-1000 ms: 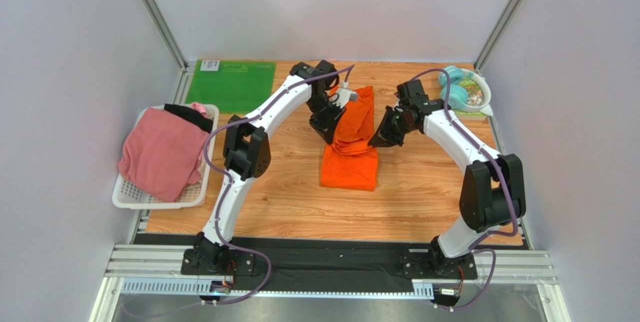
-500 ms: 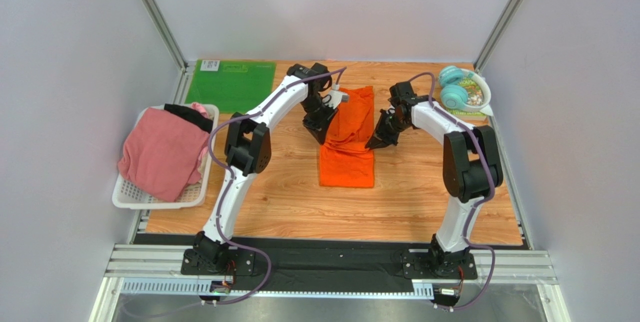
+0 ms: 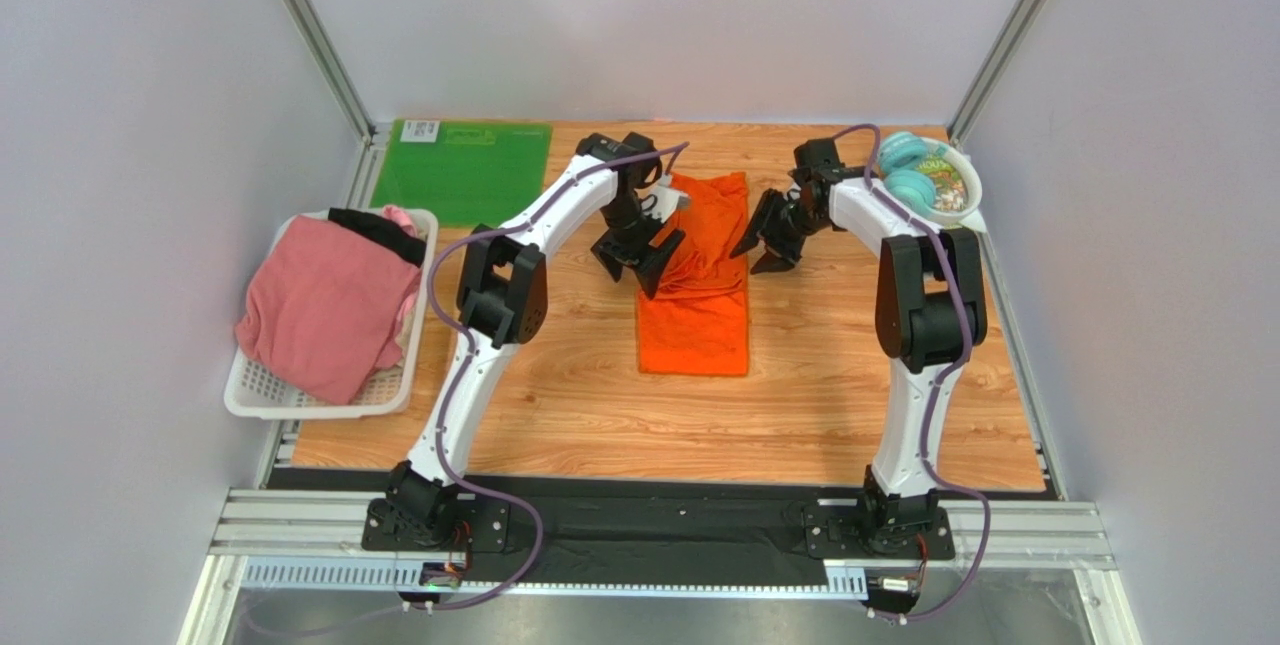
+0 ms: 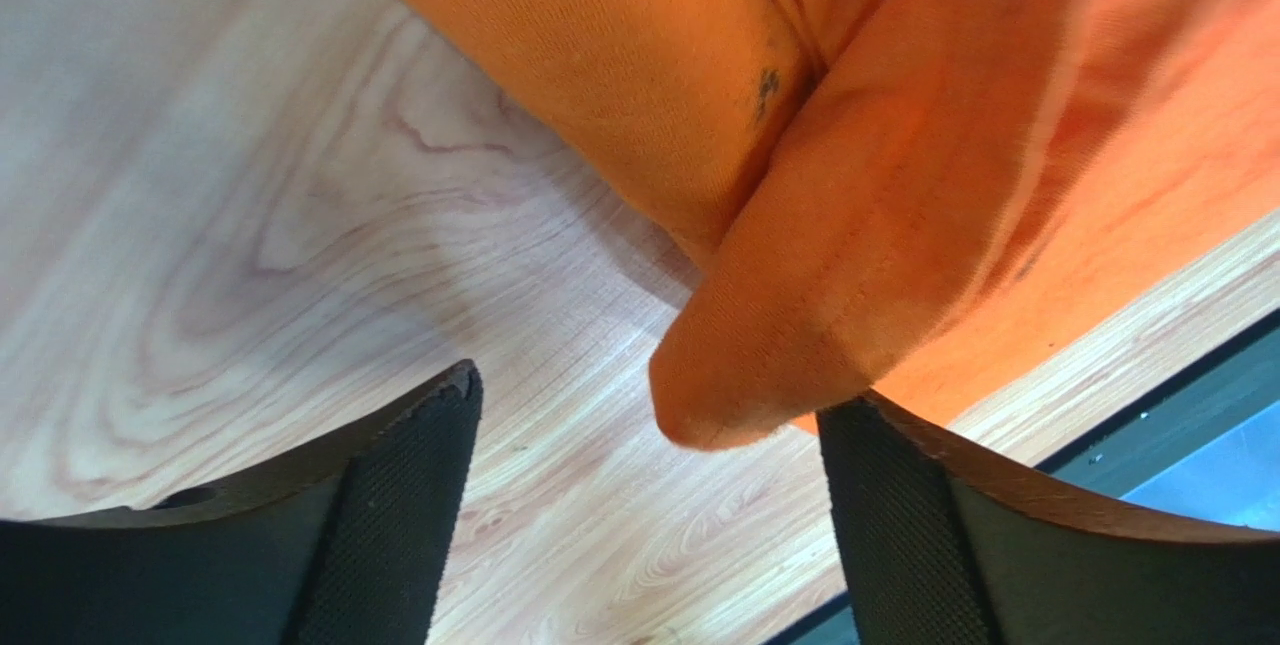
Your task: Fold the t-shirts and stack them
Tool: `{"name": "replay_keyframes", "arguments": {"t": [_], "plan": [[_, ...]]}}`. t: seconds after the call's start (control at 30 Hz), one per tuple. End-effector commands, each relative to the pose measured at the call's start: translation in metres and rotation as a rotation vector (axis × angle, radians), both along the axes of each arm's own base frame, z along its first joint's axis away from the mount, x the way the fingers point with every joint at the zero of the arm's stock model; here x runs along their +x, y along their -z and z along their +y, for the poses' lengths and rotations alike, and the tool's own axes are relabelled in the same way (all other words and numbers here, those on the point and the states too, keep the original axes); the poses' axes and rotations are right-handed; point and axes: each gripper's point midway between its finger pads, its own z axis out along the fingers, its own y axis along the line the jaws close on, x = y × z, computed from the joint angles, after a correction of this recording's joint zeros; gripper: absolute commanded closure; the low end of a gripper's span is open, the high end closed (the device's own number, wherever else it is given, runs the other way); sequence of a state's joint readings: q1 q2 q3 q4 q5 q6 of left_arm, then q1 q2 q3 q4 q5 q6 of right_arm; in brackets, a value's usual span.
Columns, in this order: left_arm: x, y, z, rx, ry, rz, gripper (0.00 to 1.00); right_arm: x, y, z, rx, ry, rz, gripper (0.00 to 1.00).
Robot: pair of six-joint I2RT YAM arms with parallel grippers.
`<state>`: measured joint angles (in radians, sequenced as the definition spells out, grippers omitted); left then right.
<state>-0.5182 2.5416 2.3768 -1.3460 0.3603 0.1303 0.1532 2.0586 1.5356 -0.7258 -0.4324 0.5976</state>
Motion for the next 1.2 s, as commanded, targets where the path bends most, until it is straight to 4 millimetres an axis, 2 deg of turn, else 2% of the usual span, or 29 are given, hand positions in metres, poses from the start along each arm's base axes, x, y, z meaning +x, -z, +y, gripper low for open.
{"name": "replay_keyframes", "arguments": {"t": [0.0, 0.1, 0.13, 0.2, 0.23, 0.3, 0.33, 0.37, 0.4, 0.43, 0.47, 0.5, 0.53, 0.57, 0.6, 0.63, 0.67, 0.7, 0.73, 0.87, 1.0, 1.07, 1.1, 1.17], "plan": [[0.013, -0.07, 0.002, -0.062, -0.017, -0.136, 0.11, 0.028, -0.035, 0.002, 0.019, -0.014, -0.092, 0.4], [0.024, -0.094, 0.015, -0.076, -0.064, -0.197, 0.09, 0.033, -0.05, -0.011, -0.045, 0.01, -0.131, 0.36], [0.032, -0.11, 0.025, -0.091, -0.094, -0.233, 0.09, 0.033, -0.055, -0.018, -0.083, 0.024, -0.15, 0.36], [0.041, -0.127, 0.035, -0.117, -0.139, -0.27, 0.09, 0.029, -0.077, -0.019, -0.101, 0.009, -0.209, 0.4], [0.047, -0.142, 0.047, -0.135, -0.172, -0.297, 0.08, 0.021, -0.078, -0.017, -0.098, -0.011, -0.206, 0.41], [0.047, -0.152, 0.056, -0.147, -0.195, -0.304, 0.08, 0.003, -0.094, -0.004, -0.066, -0.058, -0.23, 0.46], [0.045, -0.16, 0.061, -0.151, -0.201, -0.312, 0.08, -0.012, -0.088, 0.004, -0.033, -0.091, -0.202, 0.46], [0.038, -0.161, 0.062, -0.148, -0.197, -0.295, 0.08, -0.025, -0.088, 0.017, -0.014, -0.129, -0.198, 0.47], [0.025, -0.157, 0.055, -0.191, -0.184, -0.225, 0.08, -0.036, -0.096, 0.025, 0.008, -0.157, -0.219, 0.46], [0.011, -0.164, 0.048, -0.237, -0.168, -0.194, 0.08, -0.048, -0.098, 0.037, 0.049, -0.186, -0.214, 0.47], [0.002, -0.164, 0.041, -0.273, -0.152, -0.164, 0.08, -0.068, -0.084, 0.051, 0.069, -0.228, -0.182, 0.47], [-0.016, -0.15, 0.036, -0.283, -0.135, -0.086, 0.08, -0.078, -0.08, 0.058, 0.085, -0.246, -0.169, 0.47], [-0.031, -0.154, 0.026, -0.289, -0.092, -0.087, 0.08, -0.088, -0.077, 0.063, 0.099, -0.258, -0.154, 0.47], [-0.033, -0.151, 0.019, -0.299, -0.068, -0.111, 0.08, -0.097, -0.064, 0.072, 0.122, -0.259, -0.132, 0.47], [-0.047, -0.137, 0.016, -0.29, -0.057, -0.07, 0.08, -0.101, -0.059, 0.077, 0.135, -0.263, -0.125, 0.48], [-0.058, -0.146, 0.008, -0.316, -0.034, -0.094, 0.08, -0.103, -0.05, 0.08, 0.141, -0.26, -0.106, 0.49], [-0.056, -0.146, 0.001, -0.339, -0.029, -0.122, 0.08, -0.104, -0.043, 0.083, 0.144, -0.263, -0.086, 0.51], [-0.063, -0.144, 0.0, -0.342, -0.04, -0.103, 0.07, -0.105, -0.039, 0.086, 0.148, -0.267, -0.074, 0.52], [-0.064, -0.15, -0.001, -0.353, -0.046, -0.112, 0.07, -0.106, -0.034, 0.088, 0.15, -0.272, -0.063, 0.53], [-0.063, -0.161, -0.003, -0.377, -0.062, -0.134, 0.07, -0.105, -0.01, 0.093, 0.125, -0.287, -0.02, 0.58], [-0.072, -0.164, -0.011, -0.429, -0.046, -0.121, 0.08, -0.091, -0.004, 0.094, 0.097, -0.296, -0.032, 0.61], [-0.073, -0.164, -0.021, -0.465, -0.037, -0.141, 0.09, -0.079, -0.007, 0.097, 0.098, -0.294, -0.044, 0.62], [-0.083, -0.161, -0.025, -0.474, -0.02, -0.129, 0.08, -0.077, -0.001, 0.099, 0.097, -0.296, -0.03, 0.63], [-0.091, -0.154, -0.032, -0.483, 0.009, -0.132, 0.09, -0.067, -0.005, 0.104, 0.107, -0.302, -0.042, 0.64]]}}
